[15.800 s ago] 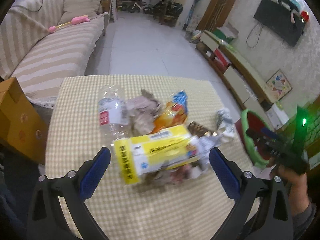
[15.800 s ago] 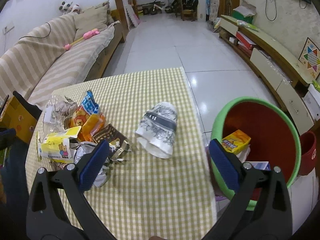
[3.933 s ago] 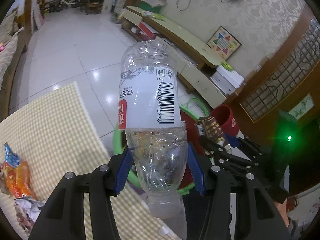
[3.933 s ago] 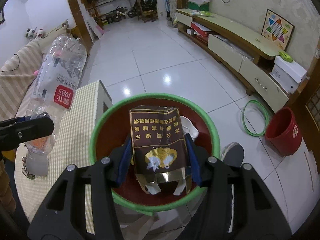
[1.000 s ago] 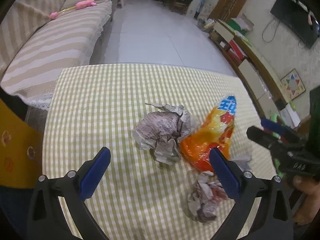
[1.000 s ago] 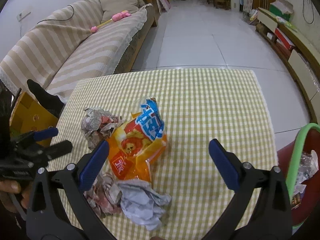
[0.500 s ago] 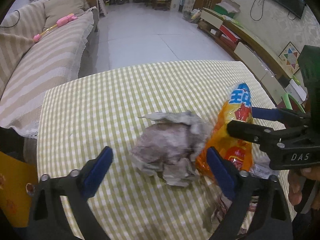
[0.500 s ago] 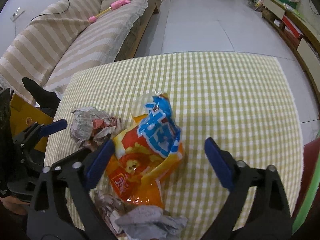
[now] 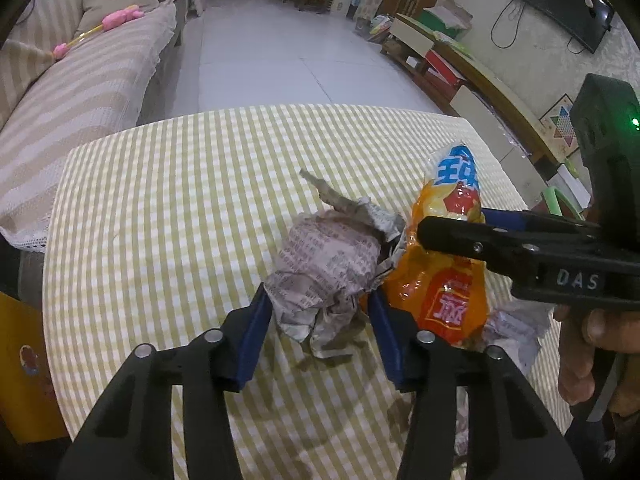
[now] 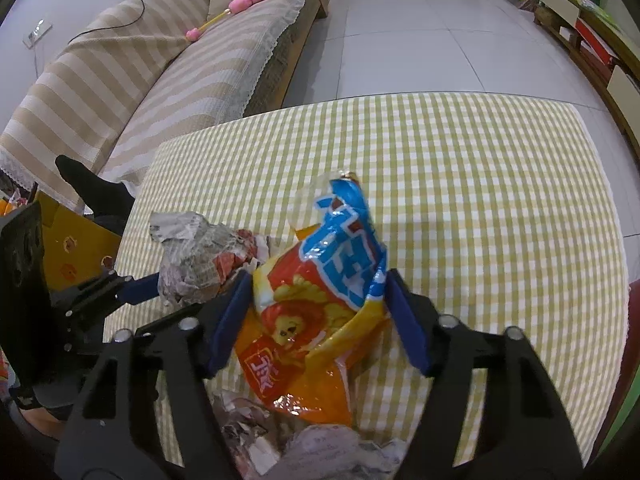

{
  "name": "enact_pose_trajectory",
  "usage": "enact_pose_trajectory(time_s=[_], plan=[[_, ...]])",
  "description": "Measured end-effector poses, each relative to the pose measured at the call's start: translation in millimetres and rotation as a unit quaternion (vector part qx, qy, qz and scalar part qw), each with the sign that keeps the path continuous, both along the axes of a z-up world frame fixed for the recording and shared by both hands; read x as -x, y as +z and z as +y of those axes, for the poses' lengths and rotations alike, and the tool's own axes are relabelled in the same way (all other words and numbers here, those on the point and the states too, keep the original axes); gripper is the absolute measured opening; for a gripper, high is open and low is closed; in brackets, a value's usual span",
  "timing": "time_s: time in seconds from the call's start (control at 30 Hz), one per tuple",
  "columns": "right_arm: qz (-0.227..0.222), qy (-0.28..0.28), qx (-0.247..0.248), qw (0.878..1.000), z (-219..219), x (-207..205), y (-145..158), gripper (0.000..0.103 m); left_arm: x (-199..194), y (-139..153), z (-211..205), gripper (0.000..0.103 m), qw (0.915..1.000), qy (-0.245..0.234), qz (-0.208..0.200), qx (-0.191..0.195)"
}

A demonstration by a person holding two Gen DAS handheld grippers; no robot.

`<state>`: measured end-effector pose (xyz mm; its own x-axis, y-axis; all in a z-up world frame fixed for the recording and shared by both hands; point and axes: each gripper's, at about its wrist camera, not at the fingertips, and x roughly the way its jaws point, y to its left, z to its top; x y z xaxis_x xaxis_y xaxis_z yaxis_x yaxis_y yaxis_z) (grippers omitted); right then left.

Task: Collect trash
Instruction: 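Grasp the crumpled newspaper wrapper with the left tool while the right tool grasps the orange snack bag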

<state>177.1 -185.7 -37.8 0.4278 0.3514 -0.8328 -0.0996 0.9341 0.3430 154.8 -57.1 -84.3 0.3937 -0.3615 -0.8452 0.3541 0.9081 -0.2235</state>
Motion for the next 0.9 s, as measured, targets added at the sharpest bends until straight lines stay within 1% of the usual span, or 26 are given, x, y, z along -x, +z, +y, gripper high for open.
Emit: enact_pose_trajectory(time_s=[0.13,0.27,0.47,0.6,0.77,0.9], plan=[[-0.013,-0.004,-0.007,1.000,-3.2,6.6,8.5,0.061,3.4,5.2,9.4,0.043,0.9999,0.014,-0.002,0.005],[-0.033,-0.006,-0.006,0.999,-5.5,12.0,23.8,0.061,4.8,14.9,20.8,0.043,0.9994,0.032,-0.007,0.011],[-0.061,-0.004,-0.003,0.998,-8.3,20.7,47.9,0.061,16.9,35.7,29.5,0.043,0.9983,0.049,-0.028,0.013],[-0.079,-0.006,-0.003,0.997,-13.1,29.4,62.8,0.061,24.4,55.3,31.5,0.043,0.9976,0.052,-0.042,0.018],[-0.103,-0.020,-0.003,0.994,-32.3,46.1,81.0,0.061,34.2,75.3,31.3,0.043,0.9968,0.055,-0.055,0.020],[-0.117,-0.036,-0.007,0.992,-51.1,59.0,92.9,0.061,42.5,91.3,22.9,0.043,0.9962,0.053,-0.063,0.028]])
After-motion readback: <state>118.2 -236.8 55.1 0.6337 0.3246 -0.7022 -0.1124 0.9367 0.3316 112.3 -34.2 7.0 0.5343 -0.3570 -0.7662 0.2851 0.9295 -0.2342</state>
